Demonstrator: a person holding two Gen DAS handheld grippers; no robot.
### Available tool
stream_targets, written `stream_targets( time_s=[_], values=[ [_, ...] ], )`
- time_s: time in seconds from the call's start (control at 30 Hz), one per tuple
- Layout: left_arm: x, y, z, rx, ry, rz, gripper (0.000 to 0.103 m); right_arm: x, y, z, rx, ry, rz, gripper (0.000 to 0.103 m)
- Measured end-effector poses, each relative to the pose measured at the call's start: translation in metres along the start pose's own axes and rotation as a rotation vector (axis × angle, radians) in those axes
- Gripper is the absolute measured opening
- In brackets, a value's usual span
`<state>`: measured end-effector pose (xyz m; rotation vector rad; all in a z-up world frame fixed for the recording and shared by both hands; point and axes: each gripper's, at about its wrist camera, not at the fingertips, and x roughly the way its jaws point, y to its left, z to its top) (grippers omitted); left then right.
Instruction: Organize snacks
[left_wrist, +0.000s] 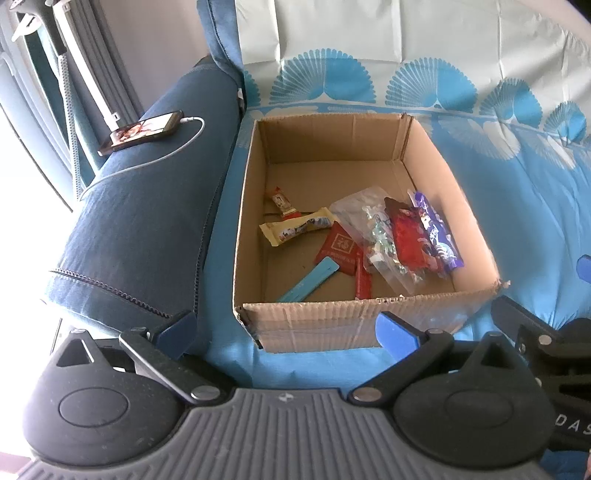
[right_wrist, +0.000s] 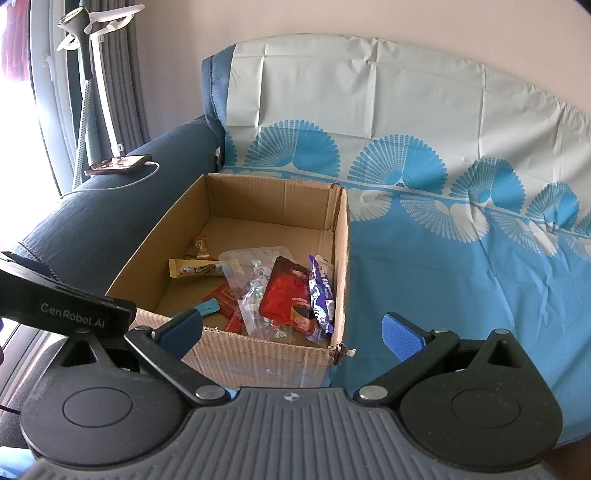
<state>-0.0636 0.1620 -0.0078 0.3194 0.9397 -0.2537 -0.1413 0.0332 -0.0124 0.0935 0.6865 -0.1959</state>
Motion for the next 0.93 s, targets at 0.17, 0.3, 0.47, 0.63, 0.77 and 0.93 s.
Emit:
stream_targets(
  time_s=[0.17, 0.3, 0.47, 0.63, 0.77, 0.93],
  values=[
    [-0.0002, -0.0007, 0.0004, 0.002, 0.0, 0.002, 0.103, -0.0004, -0.0006, -0.0001, -0.001, 0.0, 0.001, 0.103],
    [-0.0002, -0.0008, 0.001, 0.003, 0.001, 0.0, 0.103, 0.0, -0.0001, 0.0004, 0.0, -0.001, 0.0, 0.103],
    [-0.0001, -0.001, 0.0012, 0.006, 0.002, 0.002, 0.103, -0.0003, -0.0005, 0.0004, -0.002, -0.001, 0.001, 0.103],
    [0.0015, -0.001, 0.0008, 0.007, 0.007, 0.001, 0.103, -0.0007, -0.0013, 0.0004, -0.002, -0.001, 0.002, 0.103],
    [0.0022, -0.0007, 0.0005, 0.006, 0.011, 0.001, 0.103, -0.0006, -0.0009, 0.0003, -0.002, -0.001, 0.002, 0.103],
    [0.0022, 0.0, 0.0001, 0.002, 0.012, 0.007, 0.103, -0.0005, -0.0002, 0.0009, -0.001, -0.002, 0.003, 0.103]
  ],
)
